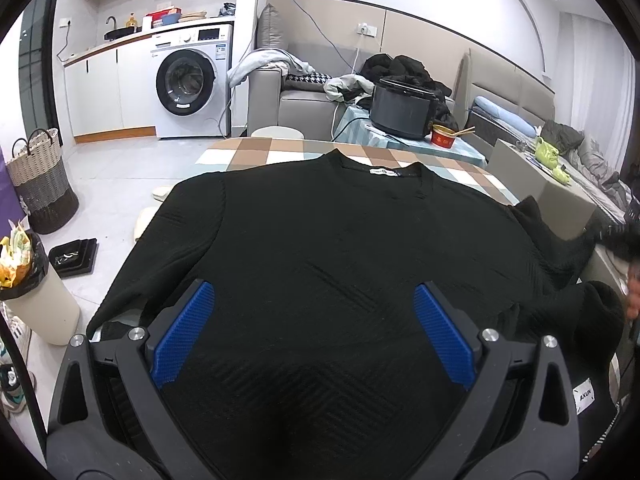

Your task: Fold small clothes

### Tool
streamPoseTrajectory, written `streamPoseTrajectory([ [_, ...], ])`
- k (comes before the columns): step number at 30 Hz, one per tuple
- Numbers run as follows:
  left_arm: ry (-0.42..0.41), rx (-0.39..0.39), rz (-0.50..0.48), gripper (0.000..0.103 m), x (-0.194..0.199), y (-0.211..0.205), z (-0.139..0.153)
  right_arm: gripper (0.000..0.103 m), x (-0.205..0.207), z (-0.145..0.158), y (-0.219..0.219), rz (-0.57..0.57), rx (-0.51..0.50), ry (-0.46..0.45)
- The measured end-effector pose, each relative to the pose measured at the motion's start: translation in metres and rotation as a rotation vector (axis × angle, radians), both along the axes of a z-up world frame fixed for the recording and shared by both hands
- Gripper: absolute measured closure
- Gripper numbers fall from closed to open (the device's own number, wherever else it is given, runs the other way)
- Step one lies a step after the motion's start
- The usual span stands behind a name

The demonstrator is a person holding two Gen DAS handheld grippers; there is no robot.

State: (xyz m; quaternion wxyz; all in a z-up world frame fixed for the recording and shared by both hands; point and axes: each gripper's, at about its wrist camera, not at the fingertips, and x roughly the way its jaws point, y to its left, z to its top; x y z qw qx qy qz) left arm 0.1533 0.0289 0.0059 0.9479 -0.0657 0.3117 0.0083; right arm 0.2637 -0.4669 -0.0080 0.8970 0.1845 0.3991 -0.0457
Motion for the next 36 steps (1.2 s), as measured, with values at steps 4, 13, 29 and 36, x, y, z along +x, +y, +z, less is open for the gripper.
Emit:
streamPoseTrajectory([
  [4,-0.011,0.000,0.021,0.003,-0.004,0.009,0.001,0.096,0.027,0.037,0.071,0.298,-0.064,-0.108],
  [13,0.013,-0.021,0.113,0.003,-0.018,0.035,-0.005,0.064,0.017,0.007,0.189,0.786,-0.011,0.063],
  [29,0.084,-0.118,0.445,0.003,-0.057,0.157,-0.030,0.064,0.039,-0.054,0.185,0.648,-0.209,0.263],
  [36,0.149,-0.391,0.630,0.011,-0.052,0.243,-0.073,0.063,0.023,-0.047,0.180,0.640,-0.153,0.241],
])
